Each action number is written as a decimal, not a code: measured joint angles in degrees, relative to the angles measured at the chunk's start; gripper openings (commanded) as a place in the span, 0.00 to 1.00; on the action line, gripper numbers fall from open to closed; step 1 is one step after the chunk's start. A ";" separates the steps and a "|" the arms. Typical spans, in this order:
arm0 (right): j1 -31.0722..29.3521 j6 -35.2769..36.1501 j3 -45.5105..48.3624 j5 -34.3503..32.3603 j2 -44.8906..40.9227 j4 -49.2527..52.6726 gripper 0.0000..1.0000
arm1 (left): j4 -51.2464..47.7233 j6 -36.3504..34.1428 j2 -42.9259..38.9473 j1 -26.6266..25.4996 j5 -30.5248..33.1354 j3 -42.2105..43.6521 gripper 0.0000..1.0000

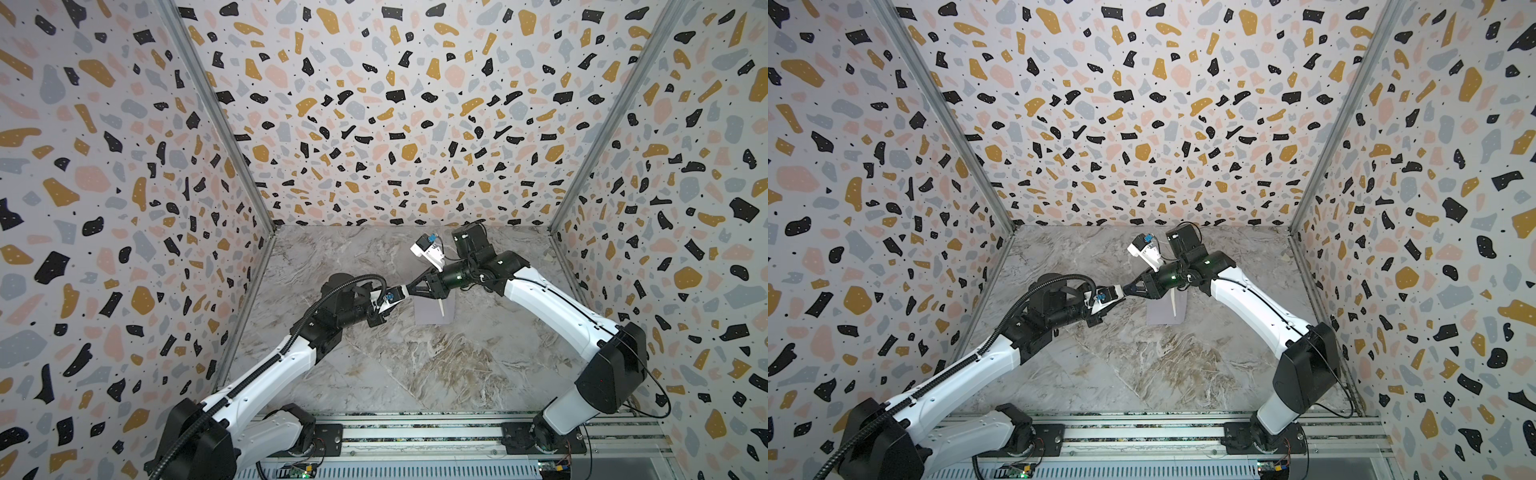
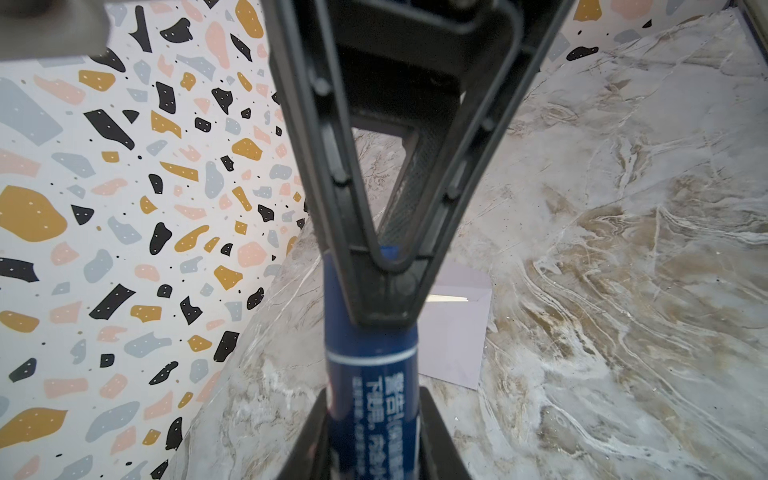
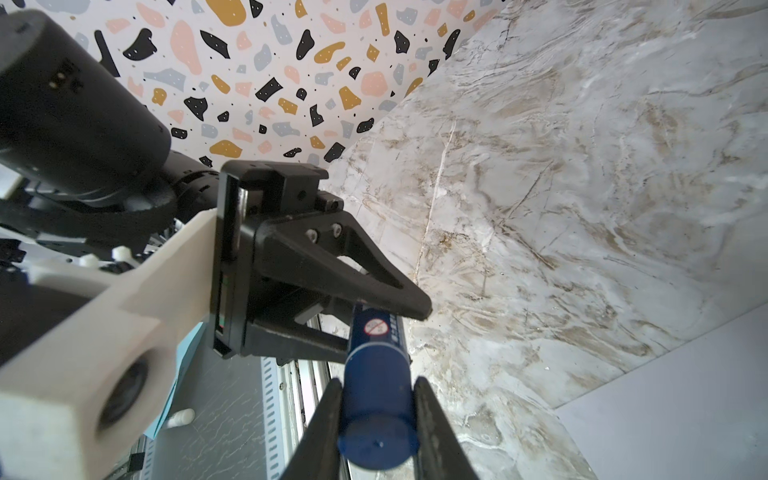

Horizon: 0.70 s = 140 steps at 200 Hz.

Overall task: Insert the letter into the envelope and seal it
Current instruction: 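Grip the glue stick's cap with the right gripper while the left holds the stick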

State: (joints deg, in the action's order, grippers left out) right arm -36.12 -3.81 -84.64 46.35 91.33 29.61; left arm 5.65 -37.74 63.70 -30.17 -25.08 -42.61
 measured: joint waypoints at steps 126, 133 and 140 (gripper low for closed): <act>-4.90 17.57 1.62 -12.52 -3.56 1.77 0.00 | -2.91 0.52 1.64 -0.13 -1.31 -0.83 0.00; -4.61 16.59 1.62 -12.33 -3.56 1.14 0.00 | -2.47 0.98 1.46 -0.22 -0.17 -0.81 0.00; -4.24 15.06 1.62 -12.02 -3.56 0.39 0.00 | -2.08 1.40 1.22 -0.31 0.90 -0.81 0.00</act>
State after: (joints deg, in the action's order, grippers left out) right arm -40.36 11.25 -83.02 34.33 87.77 30.00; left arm 3.57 -36.34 64.93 -30.48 -24.18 -43.42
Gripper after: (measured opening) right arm 0.262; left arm 0.242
